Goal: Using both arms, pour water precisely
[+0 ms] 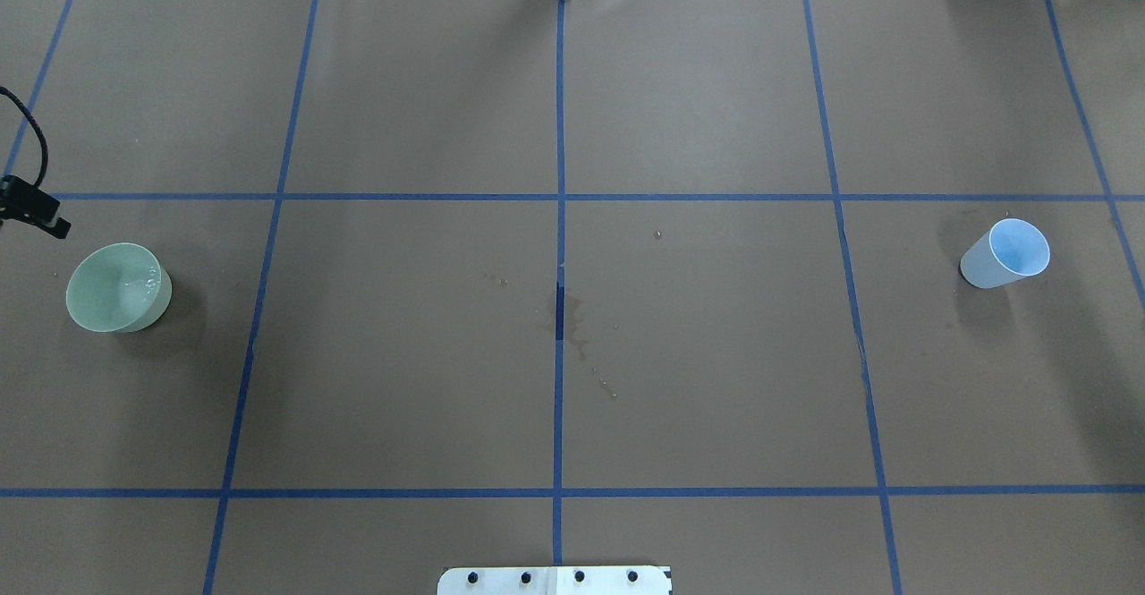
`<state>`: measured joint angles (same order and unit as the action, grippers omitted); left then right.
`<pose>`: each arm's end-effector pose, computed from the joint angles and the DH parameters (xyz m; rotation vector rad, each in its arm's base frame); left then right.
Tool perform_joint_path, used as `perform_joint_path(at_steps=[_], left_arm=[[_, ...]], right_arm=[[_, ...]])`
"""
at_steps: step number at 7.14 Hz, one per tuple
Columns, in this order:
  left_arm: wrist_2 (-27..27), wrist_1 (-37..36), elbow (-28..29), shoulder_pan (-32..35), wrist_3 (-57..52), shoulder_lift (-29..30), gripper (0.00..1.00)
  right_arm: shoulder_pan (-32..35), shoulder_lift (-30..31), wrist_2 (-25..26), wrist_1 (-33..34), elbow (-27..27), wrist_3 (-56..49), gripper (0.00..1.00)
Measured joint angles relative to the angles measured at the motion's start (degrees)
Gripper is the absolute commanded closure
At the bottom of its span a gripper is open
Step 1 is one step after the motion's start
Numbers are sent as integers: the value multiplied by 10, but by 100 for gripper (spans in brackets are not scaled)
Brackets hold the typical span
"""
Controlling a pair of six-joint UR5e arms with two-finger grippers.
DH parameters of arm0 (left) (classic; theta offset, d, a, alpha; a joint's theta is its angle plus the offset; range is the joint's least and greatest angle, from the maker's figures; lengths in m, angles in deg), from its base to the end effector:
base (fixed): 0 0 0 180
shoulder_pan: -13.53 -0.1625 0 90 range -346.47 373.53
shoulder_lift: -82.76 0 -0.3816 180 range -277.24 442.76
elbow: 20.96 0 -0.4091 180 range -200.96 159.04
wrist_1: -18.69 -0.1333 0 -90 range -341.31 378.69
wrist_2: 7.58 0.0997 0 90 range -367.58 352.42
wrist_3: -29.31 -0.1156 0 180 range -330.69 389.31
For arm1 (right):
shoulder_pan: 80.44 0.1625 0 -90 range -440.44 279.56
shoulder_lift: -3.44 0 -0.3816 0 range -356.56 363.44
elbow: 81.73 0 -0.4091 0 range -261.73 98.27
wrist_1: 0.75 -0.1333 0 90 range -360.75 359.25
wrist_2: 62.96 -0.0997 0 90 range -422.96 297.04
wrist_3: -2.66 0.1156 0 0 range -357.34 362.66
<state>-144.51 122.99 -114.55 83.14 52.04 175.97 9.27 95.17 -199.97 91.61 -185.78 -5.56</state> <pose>0.1455 -0.5316 0.5328 0.0255 0.8802 0.1126 0.0462 -0.5002 0.5170 0.2205 -0.8065 -0.2111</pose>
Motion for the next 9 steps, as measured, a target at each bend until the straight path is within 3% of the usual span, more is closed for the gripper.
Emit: perform_joint_path(at_steps=[2,4,6,9], left_arm=[[15,-18,-3,68,-111,-2,0],[56,-84,-2,126,-219,1,0],[62,-147,-3,153,-246,8,0],[60,-174,-3,162,-234,10,0]], right_arm=[[-11,-1,27,-1,0,14,1],[-29,-1,43,-2,2,46,1],[-49,-1,46,-1,7,56,1],[-72,-6,46,-2,27,58,1]])
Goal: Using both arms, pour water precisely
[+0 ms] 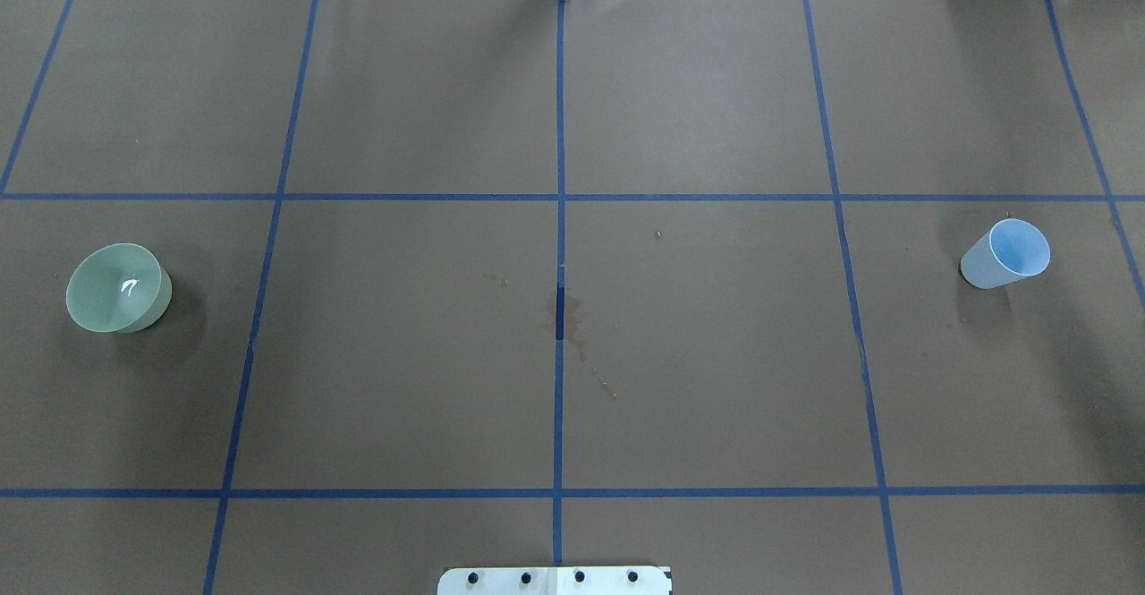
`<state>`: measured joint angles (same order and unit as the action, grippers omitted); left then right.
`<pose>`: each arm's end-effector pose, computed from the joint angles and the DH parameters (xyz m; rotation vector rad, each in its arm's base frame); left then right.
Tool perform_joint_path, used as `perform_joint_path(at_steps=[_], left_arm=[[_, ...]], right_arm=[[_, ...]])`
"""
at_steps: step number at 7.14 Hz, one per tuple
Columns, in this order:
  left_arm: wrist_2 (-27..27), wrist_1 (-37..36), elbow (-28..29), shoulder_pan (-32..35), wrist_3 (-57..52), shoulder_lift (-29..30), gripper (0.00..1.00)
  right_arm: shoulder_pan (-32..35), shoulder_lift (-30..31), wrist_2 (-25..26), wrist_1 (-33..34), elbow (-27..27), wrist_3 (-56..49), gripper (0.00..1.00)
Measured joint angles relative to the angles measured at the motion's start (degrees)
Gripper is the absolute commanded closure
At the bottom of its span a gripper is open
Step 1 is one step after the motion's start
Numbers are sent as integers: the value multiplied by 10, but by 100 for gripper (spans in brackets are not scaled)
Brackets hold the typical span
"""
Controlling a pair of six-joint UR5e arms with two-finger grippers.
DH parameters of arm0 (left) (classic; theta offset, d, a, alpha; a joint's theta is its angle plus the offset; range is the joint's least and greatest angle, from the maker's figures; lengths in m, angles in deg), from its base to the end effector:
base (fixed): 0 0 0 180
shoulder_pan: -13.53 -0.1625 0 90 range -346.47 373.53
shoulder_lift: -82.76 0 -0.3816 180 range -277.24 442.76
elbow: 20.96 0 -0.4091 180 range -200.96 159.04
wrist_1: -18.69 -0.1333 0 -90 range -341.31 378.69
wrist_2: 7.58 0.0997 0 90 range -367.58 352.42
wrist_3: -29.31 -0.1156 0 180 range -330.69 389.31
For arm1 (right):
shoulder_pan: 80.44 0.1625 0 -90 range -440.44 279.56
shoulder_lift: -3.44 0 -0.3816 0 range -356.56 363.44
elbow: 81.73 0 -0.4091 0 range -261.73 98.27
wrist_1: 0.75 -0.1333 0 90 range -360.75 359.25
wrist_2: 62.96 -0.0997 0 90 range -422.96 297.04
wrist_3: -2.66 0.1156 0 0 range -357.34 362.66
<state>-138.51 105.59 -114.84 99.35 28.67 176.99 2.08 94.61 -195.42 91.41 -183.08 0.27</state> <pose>-0.0180 -0.5429 0.5636 0.0616 0.7165 0.1117 -0.0110 -0.5084 0.5423 0.1007 -0.7465 -0.2159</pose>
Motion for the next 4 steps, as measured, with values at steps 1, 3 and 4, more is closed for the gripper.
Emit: perform_joint_path(at_steps=[1,3,4], left_arm=[[-3,-1,0,1,4,0,0],[-39,-1,1,1,7,-4,0],[-49,-1,1,1,7,-6,0]], right_arm=[[-2,-1,-1,0,3,1,1],[-3,-1,-2,0,7,2,1],[-3,-1,-2,0,7,2,1]])
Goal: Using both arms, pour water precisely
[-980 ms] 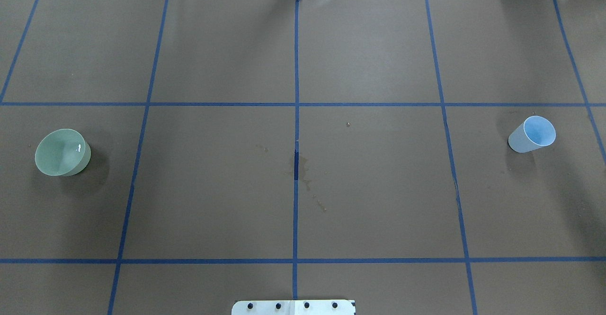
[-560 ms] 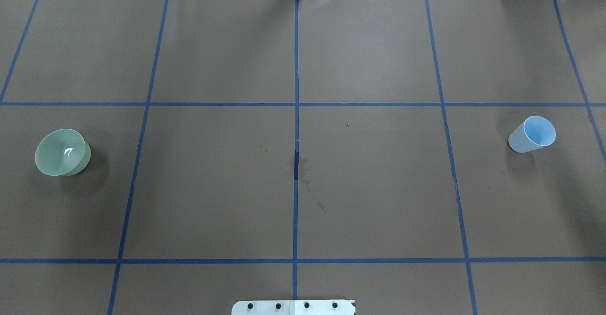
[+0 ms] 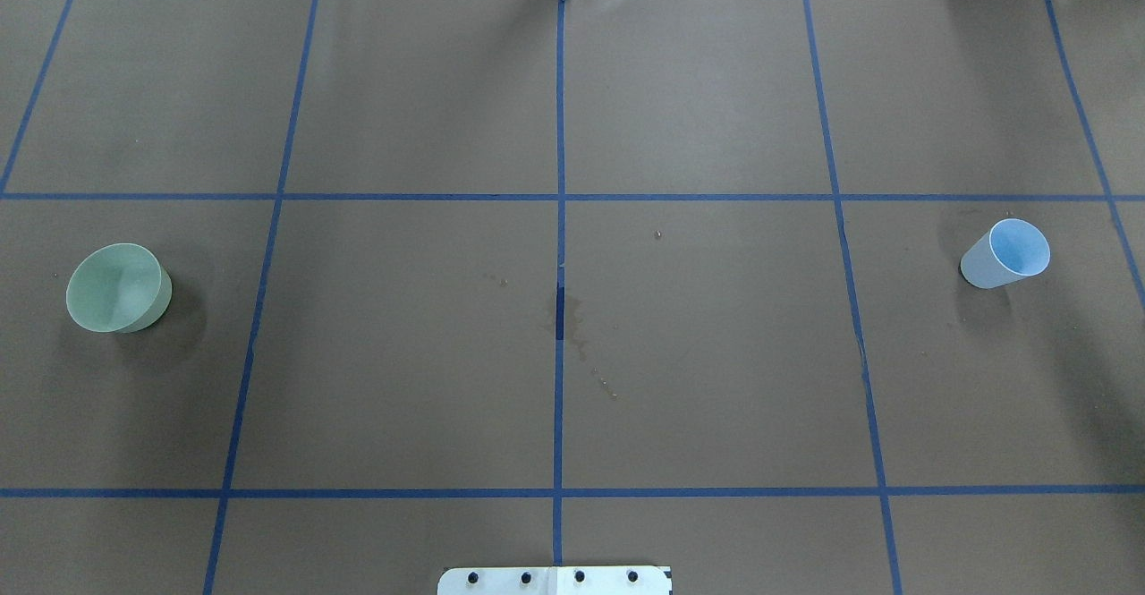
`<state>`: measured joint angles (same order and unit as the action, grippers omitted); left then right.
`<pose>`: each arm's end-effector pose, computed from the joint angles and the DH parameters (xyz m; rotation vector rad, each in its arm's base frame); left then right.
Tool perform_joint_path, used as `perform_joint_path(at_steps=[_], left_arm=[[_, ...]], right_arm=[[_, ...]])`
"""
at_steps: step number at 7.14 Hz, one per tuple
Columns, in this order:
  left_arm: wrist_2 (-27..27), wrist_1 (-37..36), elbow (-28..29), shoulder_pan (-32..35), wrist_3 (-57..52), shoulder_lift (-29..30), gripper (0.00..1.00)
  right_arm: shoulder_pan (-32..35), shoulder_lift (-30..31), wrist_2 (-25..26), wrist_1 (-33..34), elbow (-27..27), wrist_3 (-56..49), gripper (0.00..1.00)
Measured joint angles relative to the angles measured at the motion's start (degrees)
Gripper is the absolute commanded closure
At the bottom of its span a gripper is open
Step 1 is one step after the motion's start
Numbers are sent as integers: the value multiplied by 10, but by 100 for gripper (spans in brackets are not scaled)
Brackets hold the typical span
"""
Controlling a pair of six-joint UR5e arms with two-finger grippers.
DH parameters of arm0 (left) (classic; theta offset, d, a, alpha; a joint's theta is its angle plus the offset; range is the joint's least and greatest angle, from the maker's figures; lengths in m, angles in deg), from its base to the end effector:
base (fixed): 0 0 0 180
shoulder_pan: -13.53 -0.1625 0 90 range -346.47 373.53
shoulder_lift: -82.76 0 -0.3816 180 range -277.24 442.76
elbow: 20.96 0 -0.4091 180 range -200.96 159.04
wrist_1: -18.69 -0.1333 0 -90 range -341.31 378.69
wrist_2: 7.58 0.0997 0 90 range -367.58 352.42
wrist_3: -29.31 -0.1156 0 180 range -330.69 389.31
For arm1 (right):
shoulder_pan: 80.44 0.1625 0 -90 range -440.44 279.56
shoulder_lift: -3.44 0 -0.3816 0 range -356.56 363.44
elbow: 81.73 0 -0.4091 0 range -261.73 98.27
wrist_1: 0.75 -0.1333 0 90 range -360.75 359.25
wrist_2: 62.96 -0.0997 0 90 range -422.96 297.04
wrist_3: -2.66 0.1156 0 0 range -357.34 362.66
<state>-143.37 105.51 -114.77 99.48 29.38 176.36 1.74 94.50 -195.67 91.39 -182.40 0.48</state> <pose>-0.0125 -0.5372 0.5636 0.0411 0.8011 0.0952 -0.0145 -0.5090 0.5470 0.0877 -0.7510 -0.2147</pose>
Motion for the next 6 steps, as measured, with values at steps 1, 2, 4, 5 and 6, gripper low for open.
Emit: perform_joint_path(at_steps=[1,2,4,5,6], left_arm=[[-4,1,0,0,0,-1,0],[-5,2,-1,0,0,-2,0],[-5,6,-1,0,0,-2,0],[-5,7,-1,0,0,-3,0],[-5,7,-1,0,0,-3,0]], right_arm=[[0,0,0,0,0,0,1],[0,0,0,1,0,1,0],[0,0,0,0,0,0,0],[0,0,1,0,0,0,0],[0,1,1,1,0,1,0]])
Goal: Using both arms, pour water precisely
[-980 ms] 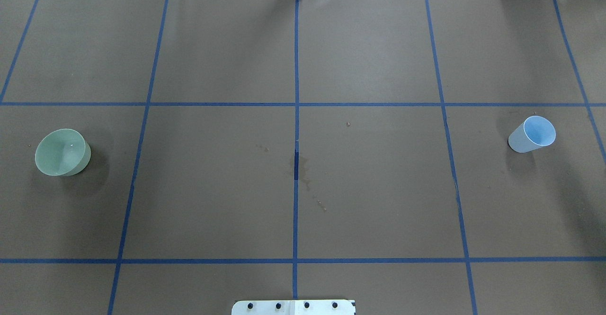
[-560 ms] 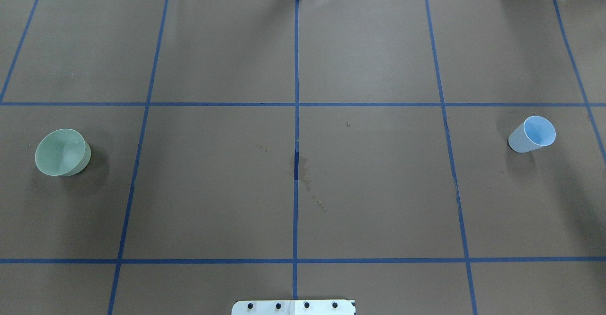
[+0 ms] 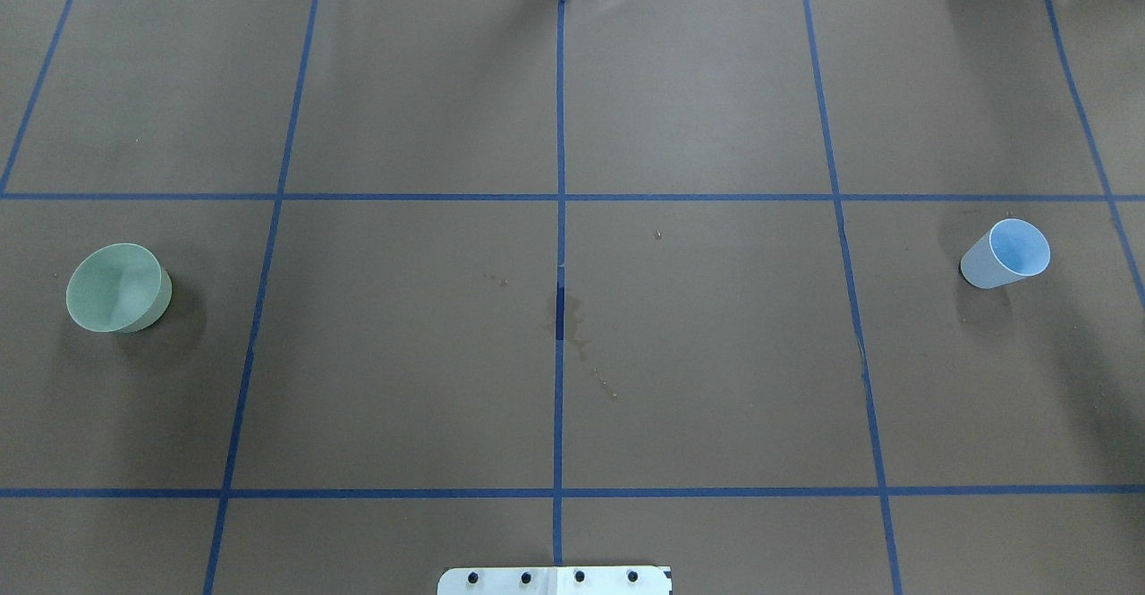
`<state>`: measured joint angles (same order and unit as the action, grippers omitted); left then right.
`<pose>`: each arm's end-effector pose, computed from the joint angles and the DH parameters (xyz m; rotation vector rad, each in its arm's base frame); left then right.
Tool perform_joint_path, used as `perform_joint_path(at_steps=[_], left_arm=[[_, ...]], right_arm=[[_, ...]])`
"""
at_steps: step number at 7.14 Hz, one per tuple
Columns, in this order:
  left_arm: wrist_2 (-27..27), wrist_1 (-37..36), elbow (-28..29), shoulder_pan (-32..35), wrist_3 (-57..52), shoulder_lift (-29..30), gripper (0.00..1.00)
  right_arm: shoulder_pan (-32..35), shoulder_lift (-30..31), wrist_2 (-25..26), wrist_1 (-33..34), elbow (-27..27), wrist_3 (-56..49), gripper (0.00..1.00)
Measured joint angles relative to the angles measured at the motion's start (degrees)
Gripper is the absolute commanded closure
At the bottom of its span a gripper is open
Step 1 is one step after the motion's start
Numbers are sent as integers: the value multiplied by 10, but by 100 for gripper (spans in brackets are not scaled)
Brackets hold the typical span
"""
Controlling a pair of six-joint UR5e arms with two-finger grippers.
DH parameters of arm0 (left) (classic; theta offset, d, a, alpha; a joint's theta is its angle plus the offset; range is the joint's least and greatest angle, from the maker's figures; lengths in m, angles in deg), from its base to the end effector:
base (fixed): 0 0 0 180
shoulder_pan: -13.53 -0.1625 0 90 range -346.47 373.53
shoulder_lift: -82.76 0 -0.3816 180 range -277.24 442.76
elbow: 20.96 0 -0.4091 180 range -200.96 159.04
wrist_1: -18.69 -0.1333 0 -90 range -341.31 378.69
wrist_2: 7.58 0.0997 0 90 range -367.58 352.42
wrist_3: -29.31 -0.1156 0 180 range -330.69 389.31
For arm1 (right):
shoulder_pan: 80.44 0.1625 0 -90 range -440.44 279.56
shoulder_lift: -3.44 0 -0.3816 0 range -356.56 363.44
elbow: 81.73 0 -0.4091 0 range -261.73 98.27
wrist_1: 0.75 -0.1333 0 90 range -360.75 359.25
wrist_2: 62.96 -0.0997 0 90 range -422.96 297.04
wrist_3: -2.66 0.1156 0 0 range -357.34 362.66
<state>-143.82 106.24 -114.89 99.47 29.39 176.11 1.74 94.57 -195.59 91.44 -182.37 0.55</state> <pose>-0.0119 -0.5364 0.5629 0.0505 0.8092 0.0996 -0.0143 -0.5085 0.5481 0.0848 -0.7496 -0.2126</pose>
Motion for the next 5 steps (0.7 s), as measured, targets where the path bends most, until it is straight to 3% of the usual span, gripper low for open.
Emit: perform_joint_path(at_steps=[5], left_arm=[[-3,1,-7,1,-6,-1,0]], right_arm=[[0,2,0,0,1,16,0]])
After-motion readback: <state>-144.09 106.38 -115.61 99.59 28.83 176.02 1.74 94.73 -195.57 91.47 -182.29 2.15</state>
